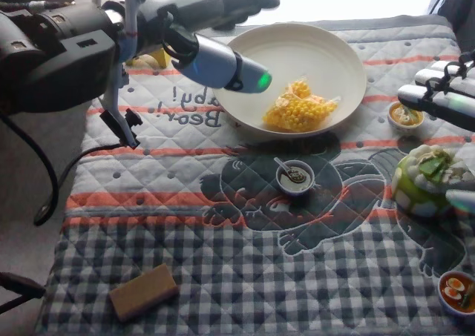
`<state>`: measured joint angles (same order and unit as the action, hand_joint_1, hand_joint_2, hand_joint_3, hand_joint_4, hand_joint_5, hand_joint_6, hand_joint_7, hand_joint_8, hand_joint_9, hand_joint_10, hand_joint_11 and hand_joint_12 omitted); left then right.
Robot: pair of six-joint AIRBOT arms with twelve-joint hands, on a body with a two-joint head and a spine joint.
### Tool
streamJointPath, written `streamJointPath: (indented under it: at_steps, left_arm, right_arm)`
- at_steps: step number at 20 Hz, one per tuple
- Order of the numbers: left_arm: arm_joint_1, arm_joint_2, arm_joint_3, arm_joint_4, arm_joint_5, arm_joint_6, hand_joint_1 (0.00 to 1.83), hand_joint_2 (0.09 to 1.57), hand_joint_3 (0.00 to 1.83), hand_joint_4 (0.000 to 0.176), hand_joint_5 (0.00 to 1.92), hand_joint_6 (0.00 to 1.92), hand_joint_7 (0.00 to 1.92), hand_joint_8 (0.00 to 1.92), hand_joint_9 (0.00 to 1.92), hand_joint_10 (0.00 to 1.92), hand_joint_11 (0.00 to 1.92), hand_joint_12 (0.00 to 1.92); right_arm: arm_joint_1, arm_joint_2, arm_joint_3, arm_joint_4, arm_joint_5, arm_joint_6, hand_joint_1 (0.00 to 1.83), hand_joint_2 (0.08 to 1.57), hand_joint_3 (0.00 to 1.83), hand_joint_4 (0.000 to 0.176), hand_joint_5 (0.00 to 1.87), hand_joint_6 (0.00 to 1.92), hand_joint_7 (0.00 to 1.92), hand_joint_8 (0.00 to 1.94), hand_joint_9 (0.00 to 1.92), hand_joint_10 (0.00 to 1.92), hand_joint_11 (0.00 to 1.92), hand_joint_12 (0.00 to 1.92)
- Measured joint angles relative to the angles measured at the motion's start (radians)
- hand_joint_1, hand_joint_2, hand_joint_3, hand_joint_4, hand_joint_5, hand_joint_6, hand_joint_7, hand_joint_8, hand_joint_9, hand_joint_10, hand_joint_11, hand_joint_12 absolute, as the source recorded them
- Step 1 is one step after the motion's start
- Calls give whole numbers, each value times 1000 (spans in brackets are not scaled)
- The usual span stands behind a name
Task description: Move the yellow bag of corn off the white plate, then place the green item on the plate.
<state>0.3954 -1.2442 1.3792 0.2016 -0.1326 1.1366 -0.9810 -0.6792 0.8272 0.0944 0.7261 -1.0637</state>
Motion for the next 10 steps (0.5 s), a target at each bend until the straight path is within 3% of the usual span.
streamJointPath:
  at_steps: [2,4,6,7,9,10]
  left_arm:
    - [0,0,0,0,7,0,912,1077,7,43,204,16,128,0,81,66,0,1163]
    - [0,0,0,4,6,0,853,1078,6,47,203,13,122,0,77,63,0,1157]
    - [-9,-11,3,35,29,0,892,1050,0,48,217,11,141,4,96,58,0,1080]
    - [-16,-27,13,51,43,1,896,1037,0,42,225,9,151,3,106,52,0,1099]
    - [-22,-64,40,72,64,1,885,1012,0,48,239,6,155,0,123,40,0,1115]
    - [-24,-80,49,80,82,0,846,1017,0,53,244,5,180,6,148,42,0,1131]
  right_arm:
    - [0,0,0,-11,2,0,437,1253,0,25,0,0,0,0,0,0,0,390]
    - [0,-1,0,-12,1,0,453,1246,0,22,0,0,0,0,0,0,0,433]
    - [7,-2,0,-11,-1,0,460,1245,0,25,0,0,0,0,0,0,0,315]
    - [7,-2,0,-13,1,0,452,1248,0,23,0,0,0,0,0,0,0,315]
    - [7,-9,0,-21,2,0,440,1246,0,8,0,0,0,0,0,0,0,348]
    - [7,-10,0,-23,0,0,423,1242,0,13,0,0,0,0,0,0,0,358]
